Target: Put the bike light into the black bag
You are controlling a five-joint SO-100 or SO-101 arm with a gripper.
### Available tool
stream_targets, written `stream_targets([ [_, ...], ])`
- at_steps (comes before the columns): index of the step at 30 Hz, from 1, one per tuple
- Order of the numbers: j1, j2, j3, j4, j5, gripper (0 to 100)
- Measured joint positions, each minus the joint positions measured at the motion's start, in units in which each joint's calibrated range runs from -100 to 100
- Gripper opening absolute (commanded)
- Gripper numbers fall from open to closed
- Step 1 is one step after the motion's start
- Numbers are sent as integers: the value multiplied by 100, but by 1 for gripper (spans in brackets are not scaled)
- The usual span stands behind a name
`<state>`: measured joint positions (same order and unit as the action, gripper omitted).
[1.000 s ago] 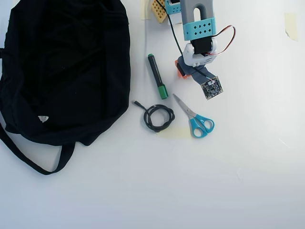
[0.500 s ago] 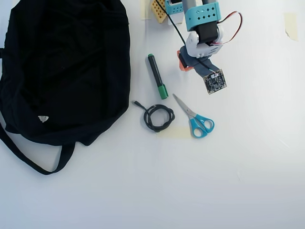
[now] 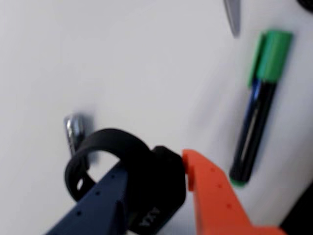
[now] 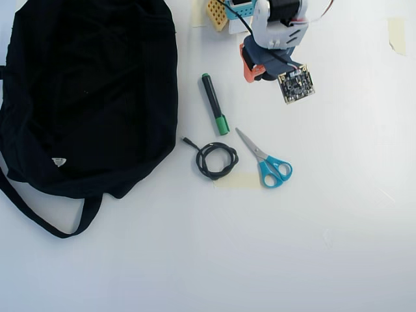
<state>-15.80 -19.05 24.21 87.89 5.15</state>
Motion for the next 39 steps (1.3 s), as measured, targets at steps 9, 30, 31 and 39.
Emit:
stream_targets([
  [9, 411, -1660, -8, 318, 5, 2],
  [30, 3086, -1984, -94, -1073, -1104, 2],
  [31, 3137, -1993, 31, -1340, -1153, 2],
  [39, 4269, -1743, 936, -3529, -1226, 2],
])
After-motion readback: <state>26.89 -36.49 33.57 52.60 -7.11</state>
